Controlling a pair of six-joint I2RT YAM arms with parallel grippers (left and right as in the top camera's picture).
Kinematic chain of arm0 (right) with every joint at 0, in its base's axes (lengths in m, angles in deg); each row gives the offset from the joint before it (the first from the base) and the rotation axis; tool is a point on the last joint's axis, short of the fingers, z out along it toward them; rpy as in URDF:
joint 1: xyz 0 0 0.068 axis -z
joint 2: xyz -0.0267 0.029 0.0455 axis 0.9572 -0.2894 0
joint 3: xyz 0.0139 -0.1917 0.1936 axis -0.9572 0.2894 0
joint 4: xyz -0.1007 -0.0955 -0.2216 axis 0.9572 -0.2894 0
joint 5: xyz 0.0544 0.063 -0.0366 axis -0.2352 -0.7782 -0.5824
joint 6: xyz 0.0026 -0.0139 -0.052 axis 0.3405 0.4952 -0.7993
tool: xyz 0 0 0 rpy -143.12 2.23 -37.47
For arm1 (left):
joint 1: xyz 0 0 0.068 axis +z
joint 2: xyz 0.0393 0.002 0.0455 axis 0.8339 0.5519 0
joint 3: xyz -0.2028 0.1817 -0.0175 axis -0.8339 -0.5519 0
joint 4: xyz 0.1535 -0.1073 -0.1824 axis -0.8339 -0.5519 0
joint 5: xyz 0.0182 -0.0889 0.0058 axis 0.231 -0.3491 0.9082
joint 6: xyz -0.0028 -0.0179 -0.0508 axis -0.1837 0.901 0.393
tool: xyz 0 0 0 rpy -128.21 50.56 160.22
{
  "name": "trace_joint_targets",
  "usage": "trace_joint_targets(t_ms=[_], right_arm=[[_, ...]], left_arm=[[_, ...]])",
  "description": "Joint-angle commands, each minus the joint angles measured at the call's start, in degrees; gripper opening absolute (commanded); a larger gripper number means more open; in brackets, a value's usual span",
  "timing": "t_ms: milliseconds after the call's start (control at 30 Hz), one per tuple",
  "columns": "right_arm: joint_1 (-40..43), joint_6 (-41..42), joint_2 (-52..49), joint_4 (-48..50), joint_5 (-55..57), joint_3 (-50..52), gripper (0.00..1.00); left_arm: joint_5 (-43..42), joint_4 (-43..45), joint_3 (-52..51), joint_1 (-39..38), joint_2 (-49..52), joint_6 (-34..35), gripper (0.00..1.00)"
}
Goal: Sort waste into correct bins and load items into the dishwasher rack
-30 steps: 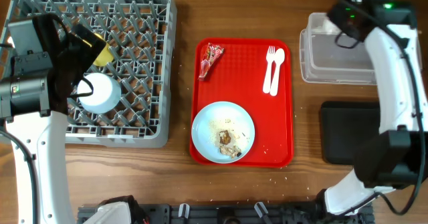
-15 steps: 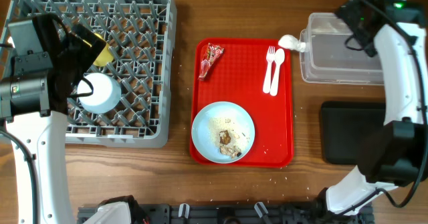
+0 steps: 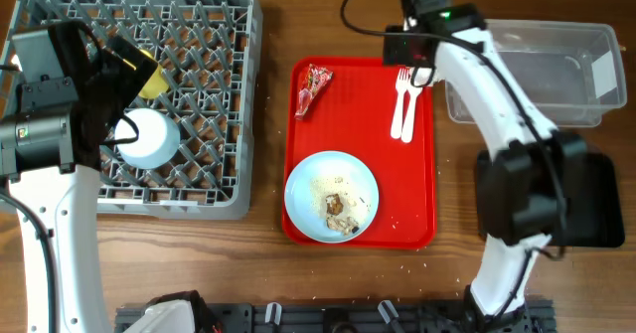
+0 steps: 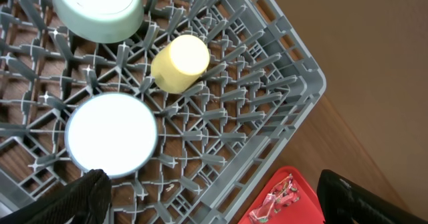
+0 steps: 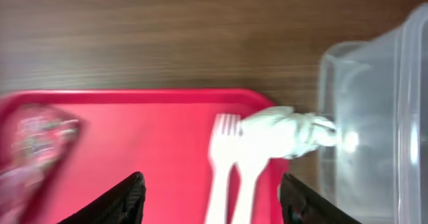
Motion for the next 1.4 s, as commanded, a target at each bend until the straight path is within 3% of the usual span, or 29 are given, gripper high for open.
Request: trace_joint_targets(t_ms=[0,133,267,467,633,667,733,833,1000,1100,1167,1200,1233,1267,1300,1367], right_arm=[[0.2,1.9,-5.7,0.3,8.4,0.4,0.68],[0.6,-2.6,-7.2,2.4,8.2,0.4,0.66],[0.6,-1.2,-10.2,3.6,11.0,0.4,0.64],[1.7,0.4,-10.4,3.8,11.1,0.4,0.53],[2.9,0.9,-10.4,3.2,8.7,0.4,0.34],[2.8,0.8,-10.4,3.2,8.0,0.4,0.28],[2.8,2.0,-10.4,3.1,6.8,0.4,0.04],[2.8,1.9,-9.1,2.5,3.5,-0.7,0.04],[6.3,9.1,6.3,2.2,2.9,-4.7,0.04],[16.0,13.2,14.0,0.5,2.7,-4.7,0.04],[22.7,13.6,13.6,-1.4,0.4,-3.9,0.04],[25.9,13.6,12.8,-2.5,-1.9,-2.8,0.12],[28.4,10.7,11.5,-2.5,-5.5,-1.6,0.33],[29.9,6.8,9.8,-1.9,-9.6,-0.4,0.77],[30.4,4.1,8.2,-1.5,-11.9,0.1,0.99],[30.3,1.6,5.6,-1.8,-14.3,0.1,1.0]], left_arm=[[0.8,0.1,0.2,0.3,-0.2,0.5,1.0],[0.8,0.1,0.2,0.3,-0.2,0.5,1.0],[0.8,0.1,0.2,0.3,-0.2,0.5,1.0],[0.8,0.1,0.2,0.3,-0.2,0.5,1.0],[0.8,0.1,0.2,0.3,-0.2,0.5,1.0],[0.8,0.1,0.2,0.3,-0.2,0.5,1.0],[0.8,0.1,0.2,0.3,-0.2,0.5,1.0],[0.8,0.1,0.2,0.3,-0.2,0.5,1.0],[0.8,0.1,0.2,0.3,-0.2,0.5,1.0],[0.8,0.1,0.2,0.3,-0.2,0.5,1.0],[0.8,0.1,0.2,0.3,-0.2,0.5,1.0],[0.8,0.1,0.2,0.3,-0.2,0.5,1.0],[0.8,0.1,0.2,0.3,-0.2,0.5,1.0],[0.8,0.1,0.2,0.3,-0.2,0.5,1.0],[0.8,0.1,0.2,0.3,-0.2,0.5,1.0],[0.8,0.1,0.2,0.3,-0.2,0.5,1.0]])
